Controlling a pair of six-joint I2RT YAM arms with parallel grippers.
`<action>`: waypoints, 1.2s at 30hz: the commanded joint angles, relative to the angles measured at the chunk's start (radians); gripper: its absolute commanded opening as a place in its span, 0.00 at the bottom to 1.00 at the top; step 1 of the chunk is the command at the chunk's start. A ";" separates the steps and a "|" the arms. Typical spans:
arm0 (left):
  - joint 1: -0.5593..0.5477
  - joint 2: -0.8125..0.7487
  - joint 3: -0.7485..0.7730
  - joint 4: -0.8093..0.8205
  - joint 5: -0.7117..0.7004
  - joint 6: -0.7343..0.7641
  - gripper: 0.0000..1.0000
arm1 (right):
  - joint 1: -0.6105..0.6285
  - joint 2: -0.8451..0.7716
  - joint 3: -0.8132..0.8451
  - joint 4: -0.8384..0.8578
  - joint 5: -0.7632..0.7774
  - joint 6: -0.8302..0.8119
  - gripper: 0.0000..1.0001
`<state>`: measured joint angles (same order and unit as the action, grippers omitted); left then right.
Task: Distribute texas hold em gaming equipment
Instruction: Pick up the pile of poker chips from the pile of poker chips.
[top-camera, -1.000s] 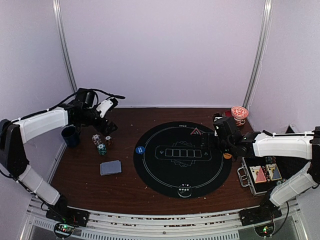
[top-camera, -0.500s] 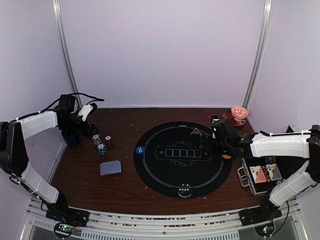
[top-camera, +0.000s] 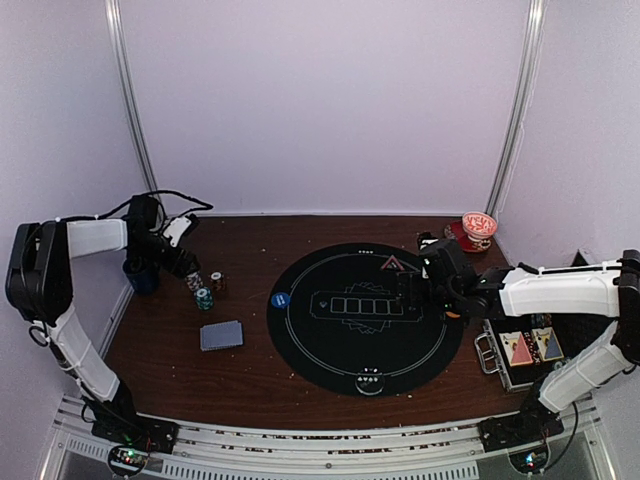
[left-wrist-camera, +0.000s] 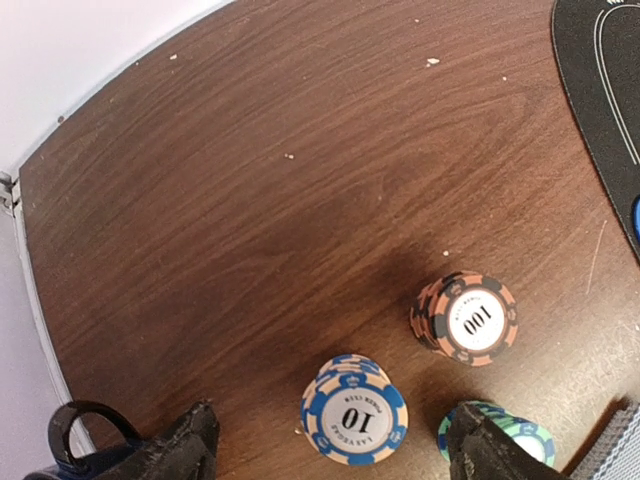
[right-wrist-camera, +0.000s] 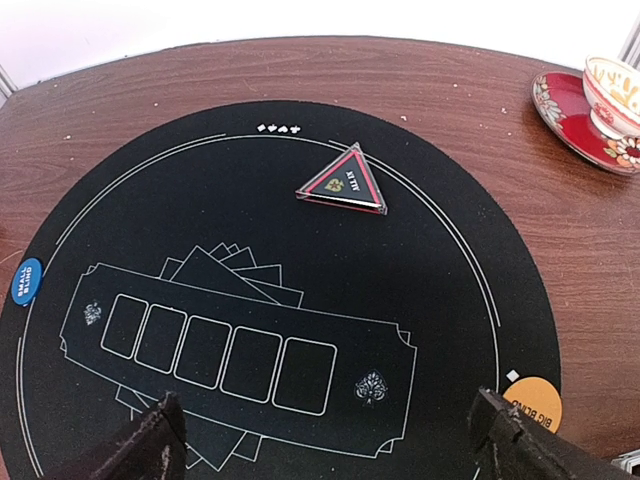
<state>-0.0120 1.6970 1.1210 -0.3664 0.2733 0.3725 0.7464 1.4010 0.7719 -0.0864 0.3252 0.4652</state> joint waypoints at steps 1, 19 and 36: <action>0.009 0.036 0.028 0.028 0.016 -0.015 0.80 | 0.009 -0.005 0.013 -0.009 0.040 -0.013 1.00; 0.009 0.098 0.020 0.041 0.015 -0.020 0.73 | 0.017 -0.005 0.015 -0.012 0.060 -0.013 1.00; 0.010 0.118 0.016 0.044 0.012 -0.020 0.59 | 0.021 -0.003 0.017 -0.016 0.067 -0.014 1.00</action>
<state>-0.0120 1.7992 1.1271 -0.3584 0.2771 0.3569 0.7601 1.4010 0.7719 -0.0898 0.3645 0.4519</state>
